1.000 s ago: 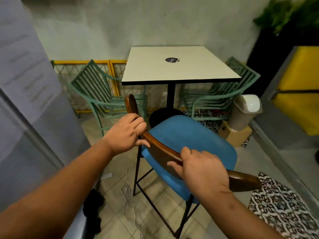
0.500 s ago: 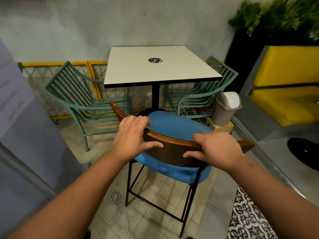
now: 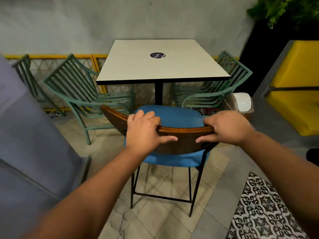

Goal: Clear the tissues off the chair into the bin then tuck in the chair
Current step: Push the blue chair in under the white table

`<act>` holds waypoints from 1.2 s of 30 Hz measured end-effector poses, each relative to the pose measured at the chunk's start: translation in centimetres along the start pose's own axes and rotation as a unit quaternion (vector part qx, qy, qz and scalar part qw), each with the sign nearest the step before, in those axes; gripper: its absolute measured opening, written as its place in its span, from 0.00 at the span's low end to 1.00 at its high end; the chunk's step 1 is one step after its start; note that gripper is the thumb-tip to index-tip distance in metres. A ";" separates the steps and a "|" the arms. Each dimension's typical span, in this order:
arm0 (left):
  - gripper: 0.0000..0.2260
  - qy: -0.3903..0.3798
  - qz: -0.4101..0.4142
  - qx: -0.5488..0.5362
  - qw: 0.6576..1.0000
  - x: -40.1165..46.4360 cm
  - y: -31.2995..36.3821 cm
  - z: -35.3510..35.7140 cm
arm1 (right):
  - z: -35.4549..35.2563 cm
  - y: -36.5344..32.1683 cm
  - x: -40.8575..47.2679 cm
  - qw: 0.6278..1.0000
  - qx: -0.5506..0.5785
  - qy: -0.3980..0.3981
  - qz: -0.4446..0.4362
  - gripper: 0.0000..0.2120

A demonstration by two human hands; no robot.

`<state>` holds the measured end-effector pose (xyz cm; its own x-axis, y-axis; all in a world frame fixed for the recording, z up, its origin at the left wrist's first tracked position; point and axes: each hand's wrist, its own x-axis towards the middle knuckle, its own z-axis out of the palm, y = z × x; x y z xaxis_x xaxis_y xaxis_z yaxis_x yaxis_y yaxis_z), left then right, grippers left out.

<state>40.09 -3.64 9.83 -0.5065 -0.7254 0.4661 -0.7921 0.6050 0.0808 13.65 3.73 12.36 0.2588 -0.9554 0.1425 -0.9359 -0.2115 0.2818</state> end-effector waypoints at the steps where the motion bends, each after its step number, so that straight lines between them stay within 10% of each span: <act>1: 0.31 -0.003 -0.011 0.008 1.000 0.3 1.2 0.3 | 0.6 1.2 0.0 1.000 0.002 -0.007 -0.003 0.34; 9: 0.31 -0.024 0.014 0.043 0.999 2.5 4.8 1.8 | 1.5 6.7 -0.4 1.000 -0.015 -0.021 -0.015 0.34; 18: 0.29 -0.003 -0.022 0.084 0.996 1.4 -1.0 2.7 | 5.1 4.8 -4.0 0.977 0.078 0.104 0.172 0.26; 36: 0.30 0.013 0.005 0.090 0.996 2.5 -0.6 2.7 | 2.6 7.2 -0.9 0.988 0.073 -0.071 0.116 0.23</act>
<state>38.39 -6.71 8.54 -0.5084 -0.7093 0.4882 -0.8362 0.5421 -0.0832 6.04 2.58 11.83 0.0066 -0.9987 0.0506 -0.9933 -0.0007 0.1159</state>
